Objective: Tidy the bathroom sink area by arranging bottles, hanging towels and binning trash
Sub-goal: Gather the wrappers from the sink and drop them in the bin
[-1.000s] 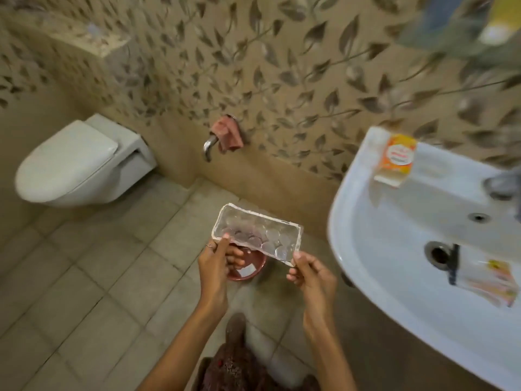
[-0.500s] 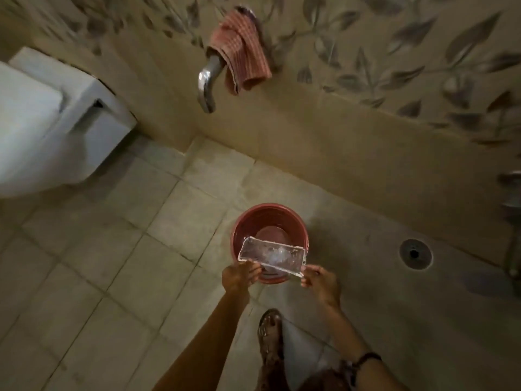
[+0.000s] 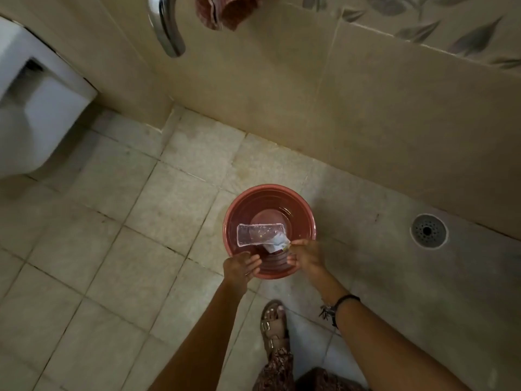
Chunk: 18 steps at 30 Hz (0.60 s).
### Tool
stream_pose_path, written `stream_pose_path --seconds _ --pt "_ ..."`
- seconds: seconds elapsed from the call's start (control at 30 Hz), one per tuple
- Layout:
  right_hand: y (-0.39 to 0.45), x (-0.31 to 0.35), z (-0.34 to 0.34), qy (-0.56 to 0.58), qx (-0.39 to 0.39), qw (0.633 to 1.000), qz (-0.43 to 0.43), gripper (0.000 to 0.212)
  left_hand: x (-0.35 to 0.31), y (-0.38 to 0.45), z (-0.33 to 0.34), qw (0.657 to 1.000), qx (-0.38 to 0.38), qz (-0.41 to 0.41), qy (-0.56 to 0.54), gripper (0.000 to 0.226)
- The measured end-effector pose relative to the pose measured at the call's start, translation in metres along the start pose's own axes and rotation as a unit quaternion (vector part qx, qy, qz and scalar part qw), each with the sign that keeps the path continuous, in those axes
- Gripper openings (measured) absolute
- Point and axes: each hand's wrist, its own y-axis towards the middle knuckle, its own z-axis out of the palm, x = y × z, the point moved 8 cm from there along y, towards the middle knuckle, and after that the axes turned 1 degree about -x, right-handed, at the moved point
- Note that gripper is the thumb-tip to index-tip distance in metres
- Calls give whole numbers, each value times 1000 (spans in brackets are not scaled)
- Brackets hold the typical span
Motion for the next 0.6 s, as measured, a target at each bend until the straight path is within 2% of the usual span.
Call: stream_pose_path --seconds 0.13,0.2,0.43,0.6 --pt "-37 17 3 30 24 999 -32 13 7 -31 10 994 22 45 100 15" --pt "-63 26 3 59 40 996 -51 21 13 -55 19 991 49 55 108 16" --pt "-183 62 -31 156 78 980 -97 35 11 -170 47 989 106 106 -5 20" --pt "-303 102 -80 220 118 956 -153 31 1 -299 67 968 167 181 -55 24"
